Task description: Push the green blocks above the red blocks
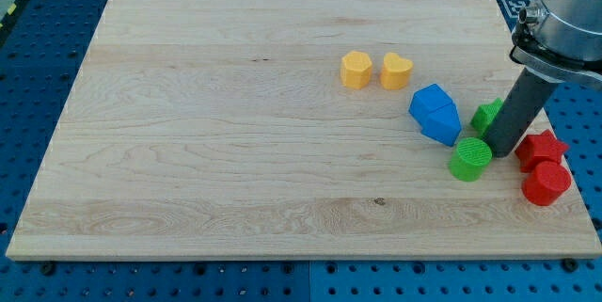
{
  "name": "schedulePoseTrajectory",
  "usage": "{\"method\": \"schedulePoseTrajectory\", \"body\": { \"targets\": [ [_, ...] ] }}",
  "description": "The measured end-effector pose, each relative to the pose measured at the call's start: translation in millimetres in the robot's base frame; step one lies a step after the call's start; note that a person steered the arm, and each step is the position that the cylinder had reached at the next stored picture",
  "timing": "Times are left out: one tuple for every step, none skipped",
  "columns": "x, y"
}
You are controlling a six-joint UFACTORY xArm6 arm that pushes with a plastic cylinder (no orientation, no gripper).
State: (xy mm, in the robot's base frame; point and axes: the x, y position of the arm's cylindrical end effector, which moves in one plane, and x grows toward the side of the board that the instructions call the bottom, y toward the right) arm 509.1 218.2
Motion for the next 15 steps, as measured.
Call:
{"method": "schedulePoseTrajectory", "body": {
  "targets": [
    [28.8,0.0],
    [49.3,-2.6],
    [53.2,-40.0],
    [32.8,-55.7],
    [3.9,-39.2],
    [-17.4,-23.7],
    [-17.8,-25.7],
    [-25.4,-37.4],
    [-53.4,-37.5],
    [-60.8,-25.6],
    [-58.2,-4.5],
    [-49.6,2.4],
    [-45.3,-10.4],
    [-32.1,-23.1],
    [-10.9,-24.7]
  ]
}}
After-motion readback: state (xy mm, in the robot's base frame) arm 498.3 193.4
